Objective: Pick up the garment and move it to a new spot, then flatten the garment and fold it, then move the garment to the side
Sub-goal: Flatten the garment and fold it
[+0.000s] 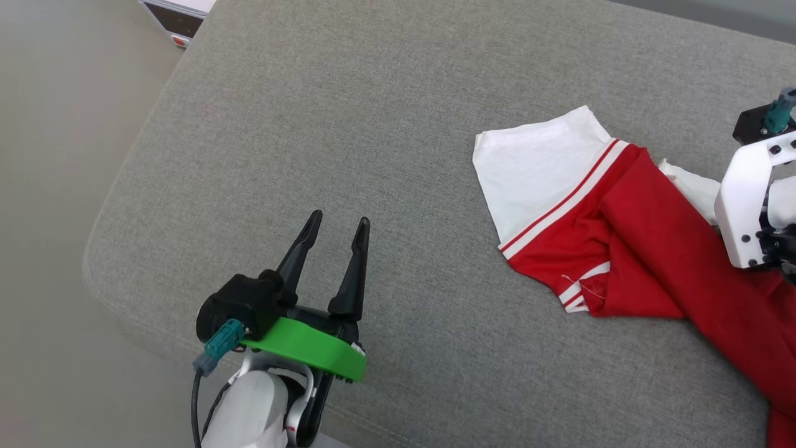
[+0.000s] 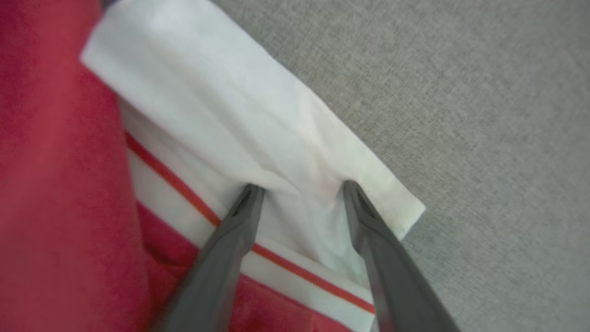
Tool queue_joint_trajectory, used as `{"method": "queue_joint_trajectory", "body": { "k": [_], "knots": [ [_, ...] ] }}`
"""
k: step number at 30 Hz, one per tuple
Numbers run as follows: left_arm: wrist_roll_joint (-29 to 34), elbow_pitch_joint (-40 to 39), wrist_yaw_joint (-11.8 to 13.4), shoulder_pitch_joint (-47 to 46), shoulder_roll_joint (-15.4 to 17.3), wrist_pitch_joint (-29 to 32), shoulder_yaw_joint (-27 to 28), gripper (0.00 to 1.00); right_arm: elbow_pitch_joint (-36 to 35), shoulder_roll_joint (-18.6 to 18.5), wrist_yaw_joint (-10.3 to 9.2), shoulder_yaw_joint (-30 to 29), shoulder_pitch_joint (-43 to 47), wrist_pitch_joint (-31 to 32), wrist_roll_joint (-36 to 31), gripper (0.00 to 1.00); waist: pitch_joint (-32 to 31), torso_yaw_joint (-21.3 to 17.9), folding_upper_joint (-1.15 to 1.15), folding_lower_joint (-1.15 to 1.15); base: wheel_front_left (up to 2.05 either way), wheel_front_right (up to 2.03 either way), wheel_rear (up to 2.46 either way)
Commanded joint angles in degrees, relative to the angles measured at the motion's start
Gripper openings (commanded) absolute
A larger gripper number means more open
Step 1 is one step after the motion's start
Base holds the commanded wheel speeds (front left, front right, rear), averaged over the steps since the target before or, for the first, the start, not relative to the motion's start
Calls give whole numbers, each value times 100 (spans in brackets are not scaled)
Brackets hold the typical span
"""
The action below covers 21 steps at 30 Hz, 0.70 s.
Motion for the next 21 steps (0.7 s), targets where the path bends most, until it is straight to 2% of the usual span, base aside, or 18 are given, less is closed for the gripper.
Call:
{"method": "queue_joint_trajectory", "body": {
  "k": [1, 11, 21],
  "knots": [
    [-42, -30, -32, -94, -38, -33, 12, 100, 258, 75, -4, 117, 220, -45, 84, 0, -3, -26, 0, 0, 0, 0, 0],
    [87, 28, -32, -21, -39, -33, 139, 100, 410, 140, -4, -343, 301, -1027, 138, 0, -383, -400, 0, 0, 0, 0, 0],
    [222, 32, -32, 170, -16, -33, 248, 100, 310, 242, -4, -1574, 1041, -2053, -332, 0, -832, -987, 0, 0, 0, 0, 0]
  ]
}}
